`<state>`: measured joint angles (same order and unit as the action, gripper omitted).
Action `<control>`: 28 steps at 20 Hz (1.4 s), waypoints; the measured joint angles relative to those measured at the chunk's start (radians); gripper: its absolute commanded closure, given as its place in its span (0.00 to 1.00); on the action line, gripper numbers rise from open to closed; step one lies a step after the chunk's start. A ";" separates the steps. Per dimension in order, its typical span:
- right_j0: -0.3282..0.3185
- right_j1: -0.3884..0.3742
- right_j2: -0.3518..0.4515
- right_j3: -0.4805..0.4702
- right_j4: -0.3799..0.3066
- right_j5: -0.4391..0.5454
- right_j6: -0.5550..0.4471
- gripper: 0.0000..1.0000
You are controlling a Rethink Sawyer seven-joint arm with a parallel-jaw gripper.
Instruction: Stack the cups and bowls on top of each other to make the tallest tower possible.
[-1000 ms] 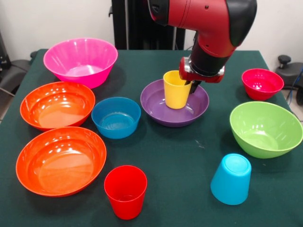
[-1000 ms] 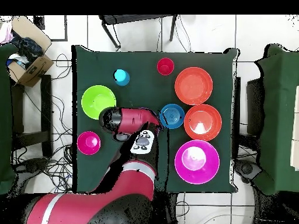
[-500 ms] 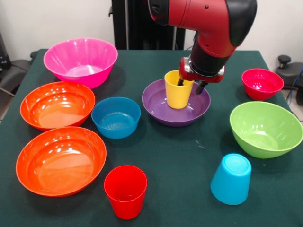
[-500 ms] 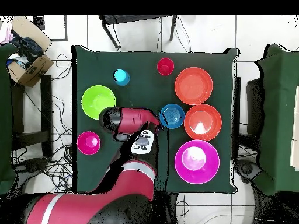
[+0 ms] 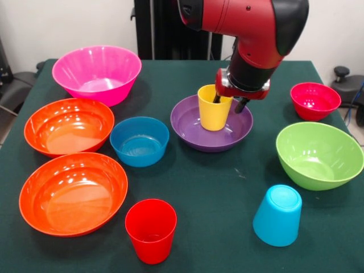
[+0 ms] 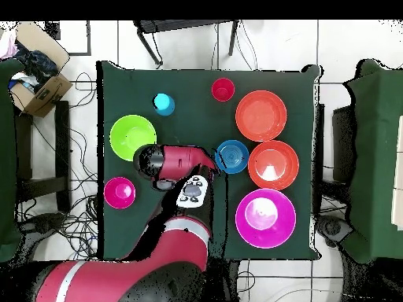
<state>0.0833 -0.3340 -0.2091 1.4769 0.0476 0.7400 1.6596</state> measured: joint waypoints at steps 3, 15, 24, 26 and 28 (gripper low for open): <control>0.001 -0.009 0.000 0.000 0.000 0.007 0.000 0.00; 0.001 -0.101 -0.001 0.000 0.000 0.105 0.000 0.00; 0.000 -0.152 -0.002 0.000 -0.002 0.138 0.000 0.00; -0.005 -0.167 -0.001 0.000 -0.002 0.140 0.000 0.00; -0.012 -0.177 -0.001 0.001 -0.002 0.140 0.000 0.00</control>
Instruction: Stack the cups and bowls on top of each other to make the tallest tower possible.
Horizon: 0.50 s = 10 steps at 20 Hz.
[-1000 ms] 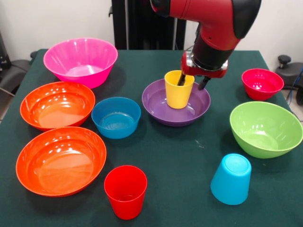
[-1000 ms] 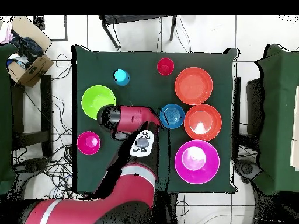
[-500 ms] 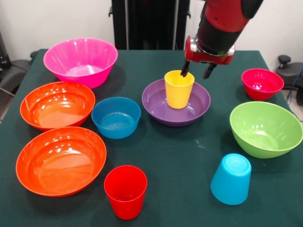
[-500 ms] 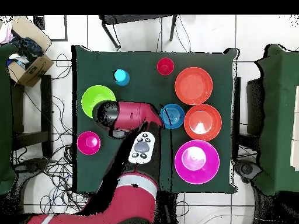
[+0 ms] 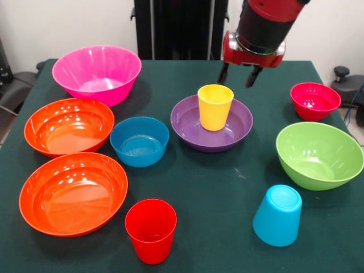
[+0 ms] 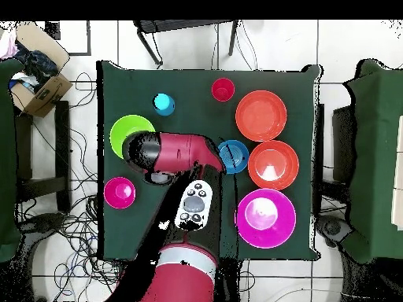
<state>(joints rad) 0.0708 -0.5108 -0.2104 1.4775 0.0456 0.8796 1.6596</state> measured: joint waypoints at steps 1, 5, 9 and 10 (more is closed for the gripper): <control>-0.007 -0.008 0.001 0.000 0.000 0.000 0.000 0.00; -0.038 -0.033 0.007 0.000 -0.001 0.000 0.000 0.00; -0.106 -0.073 0.038 0.000 -0.001 0.000 0.000 0.00; -0.122 -0.082 0.047 0.000 -0.001 0.000 0.000 0.00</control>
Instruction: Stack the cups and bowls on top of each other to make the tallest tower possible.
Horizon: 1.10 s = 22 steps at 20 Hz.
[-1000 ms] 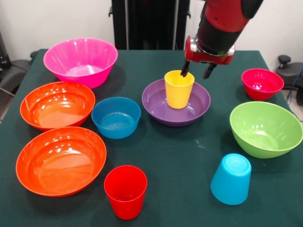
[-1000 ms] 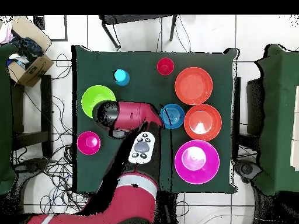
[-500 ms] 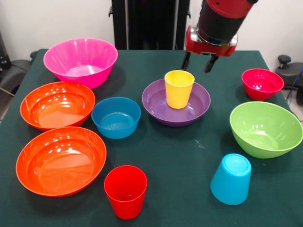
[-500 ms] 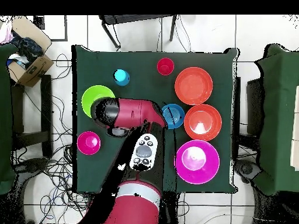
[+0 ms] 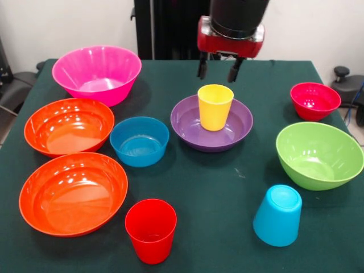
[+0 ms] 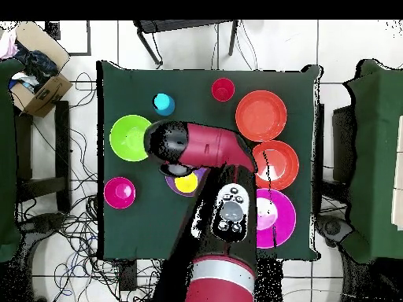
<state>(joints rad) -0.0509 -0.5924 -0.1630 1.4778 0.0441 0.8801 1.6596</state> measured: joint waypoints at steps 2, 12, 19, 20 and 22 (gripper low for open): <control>-0.019 -0.011 0.014 0.000 0.000 0.000 0.000 0.00; -0.221 -0.095 0.226 0.000 -0.089 -0.057 -0.065 0.00; -0.337 -0.125 0.383 0.000 -0.166 -0.056 -0.241 0.00; -0.349 -0.126 0.400 0.000 -0.174 -0.056 -0.266 0.00; -0.384 -0.125 0.454 0.000 -0.202 -0.056 -0.345 0.00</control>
<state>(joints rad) -0.4349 -0.7172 0.2914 1.4775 -0.1577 0.8238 1.3148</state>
